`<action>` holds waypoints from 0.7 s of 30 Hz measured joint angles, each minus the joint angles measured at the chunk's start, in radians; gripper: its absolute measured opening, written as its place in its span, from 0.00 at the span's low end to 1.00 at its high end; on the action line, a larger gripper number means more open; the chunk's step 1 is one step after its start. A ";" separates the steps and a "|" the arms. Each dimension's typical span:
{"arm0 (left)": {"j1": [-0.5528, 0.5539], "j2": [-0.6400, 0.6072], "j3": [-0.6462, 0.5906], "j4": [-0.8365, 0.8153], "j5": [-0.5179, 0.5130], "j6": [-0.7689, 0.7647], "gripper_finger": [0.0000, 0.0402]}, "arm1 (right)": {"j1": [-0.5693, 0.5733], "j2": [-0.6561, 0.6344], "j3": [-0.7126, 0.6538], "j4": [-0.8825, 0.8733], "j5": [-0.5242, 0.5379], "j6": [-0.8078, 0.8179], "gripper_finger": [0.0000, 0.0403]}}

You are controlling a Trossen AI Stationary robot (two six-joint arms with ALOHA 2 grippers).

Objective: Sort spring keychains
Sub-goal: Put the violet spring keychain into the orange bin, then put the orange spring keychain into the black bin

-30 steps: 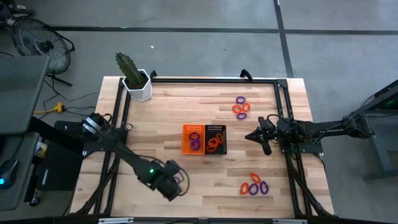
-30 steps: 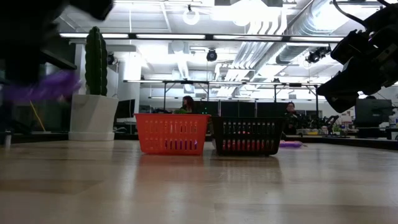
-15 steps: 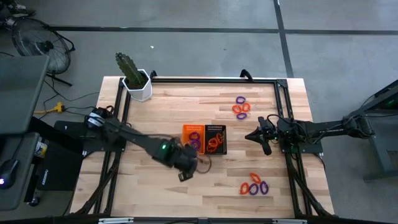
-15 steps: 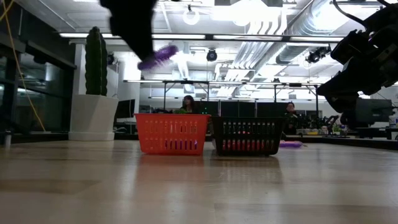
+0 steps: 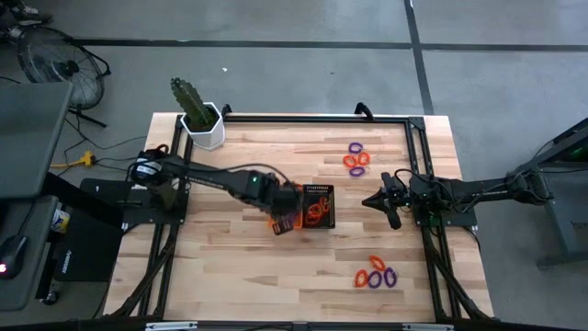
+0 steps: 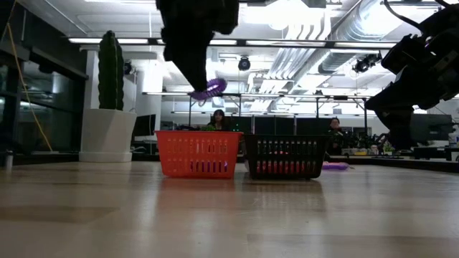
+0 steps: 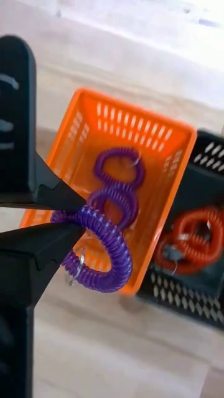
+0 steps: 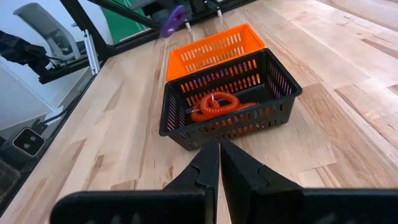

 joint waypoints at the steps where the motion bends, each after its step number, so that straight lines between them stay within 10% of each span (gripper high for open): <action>1: 0.017 0.000 0.000 0.000 0.010 0.012 0.07 | 0.000 0.000 0.000 0.000 0.000 0.000 0.03; 21: 0.198 0.024 -0.011 0.042 0.146 0.095 0.30 | 0.000 0.000 0.000 0.000 0.000 0.000 0.03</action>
